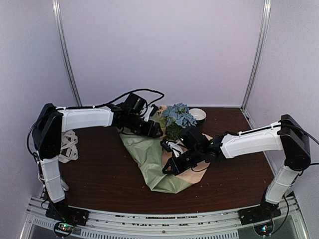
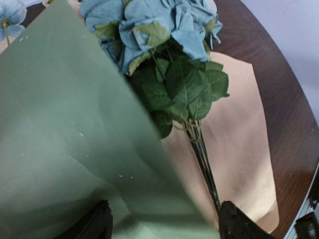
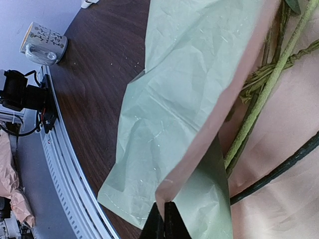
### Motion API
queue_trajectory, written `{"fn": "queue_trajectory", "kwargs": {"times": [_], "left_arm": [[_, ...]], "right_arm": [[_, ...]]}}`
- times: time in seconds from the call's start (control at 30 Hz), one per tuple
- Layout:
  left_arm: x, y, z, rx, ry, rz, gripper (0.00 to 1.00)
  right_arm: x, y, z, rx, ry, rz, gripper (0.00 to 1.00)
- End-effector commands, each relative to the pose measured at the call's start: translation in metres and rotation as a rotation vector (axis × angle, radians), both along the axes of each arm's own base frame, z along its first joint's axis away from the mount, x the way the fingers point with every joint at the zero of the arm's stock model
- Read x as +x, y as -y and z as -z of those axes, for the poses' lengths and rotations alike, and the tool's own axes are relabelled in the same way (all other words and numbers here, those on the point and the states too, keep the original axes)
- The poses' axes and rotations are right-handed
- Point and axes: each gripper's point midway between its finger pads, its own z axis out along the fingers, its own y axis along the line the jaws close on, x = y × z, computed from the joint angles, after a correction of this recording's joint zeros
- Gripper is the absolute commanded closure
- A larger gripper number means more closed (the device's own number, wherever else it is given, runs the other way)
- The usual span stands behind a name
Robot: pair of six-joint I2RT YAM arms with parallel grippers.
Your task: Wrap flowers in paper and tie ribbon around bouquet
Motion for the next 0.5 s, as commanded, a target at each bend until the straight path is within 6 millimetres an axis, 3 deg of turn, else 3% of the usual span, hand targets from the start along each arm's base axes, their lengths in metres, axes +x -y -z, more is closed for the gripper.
{"fn": "queue_trajectory", "kwargs": {"times": [0.0,0.03,0.07,0.23,0.33,0.47], "left_arm": [[0.003,0.001,-0.056,-0.005,0.137,0.076,0.17],[0.001,-0.001,-0.064,0.005,0.155,0.085,0.07],[0.0,-0.006,-0.071,0.019,0.172,0.087,0.04],[-0.018,-0.048,-0.103,0.029,0.225,0.068,0.02],[-0.022,-0.097,-0.093,0.017,0.215,-0.039,0.02],[-0.013,-0.15,-0.062,-0.027,0.172,-0.173,0.02]], "right_arm": [[0.001,0.006,0.013,0.0,-0.036,0.026,1.0],[0.002,0.007,0.015,-0.002,-0.04,0.03,1.0],[0.002,0.01,0.019,-0.007,-0.047,0.037,1.0],[0.002,0.013,0.027,0.019,-0.088,0.053,1.0],[0.002,0.014,0.027,0.027,-0.093,0.056,1.0],[0.002,0.015,0.027,0.027,-0.098,0.053,1.0]]}}
